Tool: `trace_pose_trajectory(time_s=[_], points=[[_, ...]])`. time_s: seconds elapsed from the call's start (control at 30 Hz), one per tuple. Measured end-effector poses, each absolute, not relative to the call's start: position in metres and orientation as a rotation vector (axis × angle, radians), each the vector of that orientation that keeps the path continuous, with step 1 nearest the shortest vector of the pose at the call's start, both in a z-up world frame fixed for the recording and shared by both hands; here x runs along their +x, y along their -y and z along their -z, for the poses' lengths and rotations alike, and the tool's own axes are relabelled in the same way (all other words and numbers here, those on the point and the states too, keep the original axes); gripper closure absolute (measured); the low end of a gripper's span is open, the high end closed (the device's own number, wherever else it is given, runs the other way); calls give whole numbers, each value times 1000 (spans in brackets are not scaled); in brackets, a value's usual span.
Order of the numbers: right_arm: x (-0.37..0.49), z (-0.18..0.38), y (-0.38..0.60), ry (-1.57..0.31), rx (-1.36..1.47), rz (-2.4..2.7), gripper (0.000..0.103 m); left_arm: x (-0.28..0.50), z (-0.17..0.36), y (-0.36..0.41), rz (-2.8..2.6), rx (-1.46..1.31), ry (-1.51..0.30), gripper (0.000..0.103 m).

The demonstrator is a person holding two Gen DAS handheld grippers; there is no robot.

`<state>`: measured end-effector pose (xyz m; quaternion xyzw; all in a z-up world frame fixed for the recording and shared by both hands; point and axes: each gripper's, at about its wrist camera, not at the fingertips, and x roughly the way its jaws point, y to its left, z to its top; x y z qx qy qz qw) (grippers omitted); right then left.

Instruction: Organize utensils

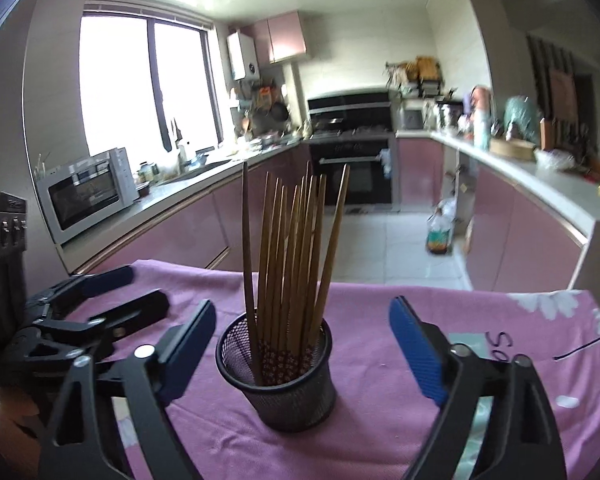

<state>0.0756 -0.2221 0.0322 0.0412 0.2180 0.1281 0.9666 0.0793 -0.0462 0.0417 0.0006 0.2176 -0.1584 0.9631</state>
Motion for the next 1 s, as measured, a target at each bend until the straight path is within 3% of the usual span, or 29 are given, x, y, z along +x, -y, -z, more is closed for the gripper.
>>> trace_pose_trajectory(time_s=[1.0], points=[[-6, -21, 186, -194, 6, -88, 7, -15, -28, 7, 146, -18, -252, 6]])
